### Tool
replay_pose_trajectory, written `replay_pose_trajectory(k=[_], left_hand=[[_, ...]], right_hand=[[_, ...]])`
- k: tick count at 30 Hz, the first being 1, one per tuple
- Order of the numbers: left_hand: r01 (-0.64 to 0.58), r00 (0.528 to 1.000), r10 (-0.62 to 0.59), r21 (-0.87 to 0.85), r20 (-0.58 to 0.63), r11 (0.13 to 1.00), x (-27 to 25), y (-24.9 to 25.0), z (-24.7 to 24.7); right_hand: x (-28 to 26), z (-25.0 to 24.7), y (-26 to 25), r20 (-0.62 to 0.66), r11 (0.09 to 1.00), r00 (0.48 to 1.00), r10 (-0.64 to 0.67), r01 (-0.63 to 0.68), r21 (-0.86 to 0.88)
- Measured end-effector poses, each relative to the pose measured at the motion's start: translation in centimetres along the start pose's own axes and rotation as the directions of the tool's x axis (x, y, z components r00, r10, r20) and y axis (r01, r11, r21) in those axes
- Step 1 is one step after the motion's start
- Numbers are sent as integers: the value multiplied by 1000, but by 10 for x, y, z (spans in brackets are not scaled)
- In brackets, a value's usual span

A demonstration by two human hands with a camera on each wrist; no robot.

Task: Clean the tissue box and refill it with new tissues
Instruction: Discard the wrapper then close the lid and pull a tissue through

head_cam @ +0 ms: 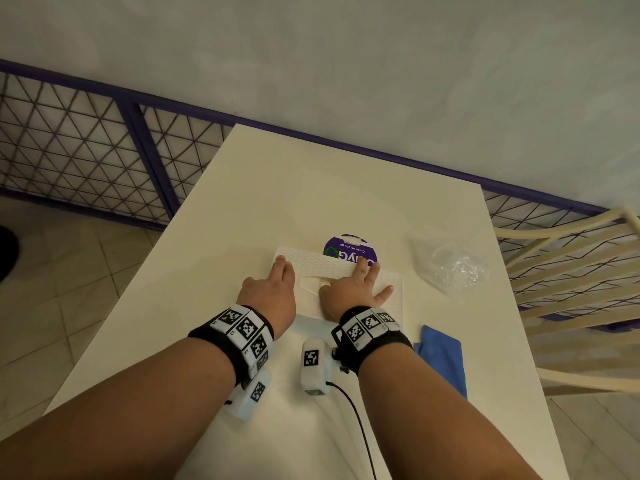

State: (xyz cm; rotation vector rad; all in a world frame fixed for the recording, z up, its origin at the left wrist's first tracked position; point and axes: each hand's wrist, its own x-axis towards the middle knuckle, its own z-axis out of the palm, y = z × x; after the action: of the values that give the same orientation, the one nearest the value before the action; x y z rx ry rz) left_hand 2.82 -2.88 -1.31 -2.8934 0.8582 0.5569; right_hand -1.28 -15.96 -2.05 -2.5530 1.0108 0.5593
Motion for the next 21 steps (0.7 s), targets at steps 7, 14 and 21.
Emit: replay_pose_trajectory(k=[7, 14, 21], left_hand=[[3, 1000, -3, 4, 1, 1000, -1, 2, -1], [4, 1000, -4, -6, -7, 1000, -1, 2, 1], [19, 1000, -19, -20, 7, 1000, -1, 3, 0]], right_hand=[[1, -2, 1, 28, 999, 1000, 1, -3, 47], [4, -2, -2, -22, 994, 1000, 21, -19, 104], [0, -2, 5, -150, 974, 986, -71, 101, 204]])
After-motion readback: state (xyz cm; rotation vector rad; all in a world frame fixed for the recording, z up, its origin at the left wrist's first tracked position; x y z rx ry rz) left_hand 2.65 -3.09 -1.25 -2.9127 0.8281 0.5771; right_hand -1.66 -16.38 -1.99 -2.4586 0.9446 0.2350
